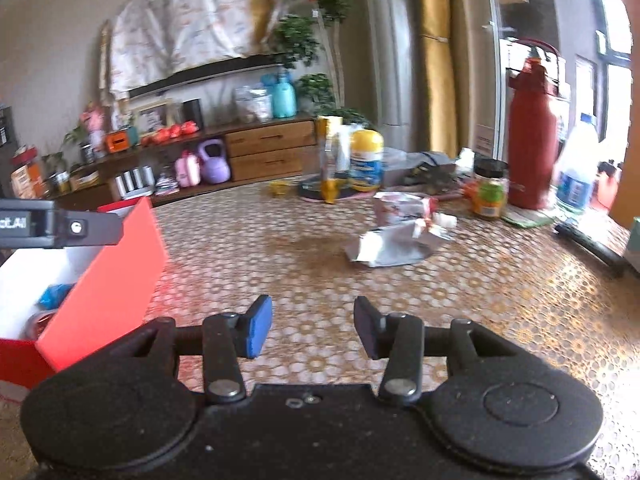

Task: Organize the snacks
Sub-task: 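Move both tools back to the remaining snacks on the table, then grasp the white-red squeeze pouch with the left tool while the right tool grasps the silver foil packet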

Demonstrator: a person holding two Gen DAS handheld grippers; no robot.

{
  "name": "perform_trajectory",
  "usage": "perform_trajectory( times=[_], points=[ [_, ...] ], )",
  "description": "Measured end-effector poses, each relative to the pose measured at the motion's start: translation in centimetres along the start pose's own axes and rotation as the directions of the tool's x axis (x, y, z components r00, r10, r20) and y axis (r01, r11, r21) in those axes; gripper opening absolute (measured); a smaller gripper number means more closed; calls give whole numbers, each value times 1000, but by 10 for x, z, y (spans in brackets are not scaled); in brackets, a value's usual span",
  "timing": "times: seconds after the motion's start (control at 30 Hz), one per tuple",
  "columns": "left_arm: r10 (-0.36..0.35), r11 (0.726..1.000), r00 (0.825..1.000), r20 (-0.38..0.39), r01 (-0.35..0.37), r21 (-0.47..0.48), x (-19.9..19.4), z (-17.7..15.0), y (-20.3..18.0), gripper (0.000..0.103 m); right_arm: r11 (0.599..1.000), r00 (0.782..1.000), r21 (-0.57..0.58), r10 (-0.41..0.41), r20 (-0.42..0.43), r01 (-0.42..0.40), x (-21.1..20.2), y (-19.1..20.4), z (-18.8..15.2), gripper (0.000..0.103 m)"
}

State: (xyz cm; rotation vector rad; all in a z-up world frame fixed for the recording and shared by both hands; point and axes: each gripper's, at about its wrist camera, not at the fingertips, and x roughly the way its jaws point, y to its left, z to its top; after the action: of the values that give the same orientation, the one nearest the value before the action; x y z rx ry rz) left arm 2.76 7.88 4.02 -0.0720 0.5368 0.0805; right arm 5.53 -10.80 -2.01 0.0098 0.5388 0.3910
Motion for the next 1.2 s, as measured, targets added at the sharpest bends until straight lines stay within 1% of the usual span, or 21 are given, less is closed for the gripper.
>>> perform_trajectory(
  times=[0.13, 0.3, 0.6, 0.83, 0.93, 1.1, 1.2],
  points=[
    [-22, 999, 1000, 8, 22, 43, 16, 14, -15, 83, 999, 999, 39, -33, -4, 33, 8, -17, 1, 45],
    [-60, 994, 998, 0, 59, 97, 43, 30, -37, 83, 995, 998, 75, -63, -7, 63, 16, -37, 3, 45],
    [-110, 981, 993, -53, 117, 153, 84, 39, -65, 83, 987, 994, 116, -109, -19, 111, 32, -68, 9, 46],
    [-149, 960, 983, -102, 169, 224, 121, 54, -84, 83, 976, 990, 171, -130, -46, 136, 54, -87, 15, 46],
    [-160, 943, 980, -118, 187, 275, 141, 63, -92, 83, 968, 990, 212, -127, -59, 137, 68, -96, 20, 46],
    [-204, 886, 964, -171, 256, 386, 179, 76, -107, 83, 956, 990, 261, -124, -70, 138, 88, -104, 28, 46],
    [-226, 847, 950, -217, 301, 438, 203, 81, -113, 83, 946, 990, 295, -115, -76, 133, 97, -109, 31, 46]
  ],
)
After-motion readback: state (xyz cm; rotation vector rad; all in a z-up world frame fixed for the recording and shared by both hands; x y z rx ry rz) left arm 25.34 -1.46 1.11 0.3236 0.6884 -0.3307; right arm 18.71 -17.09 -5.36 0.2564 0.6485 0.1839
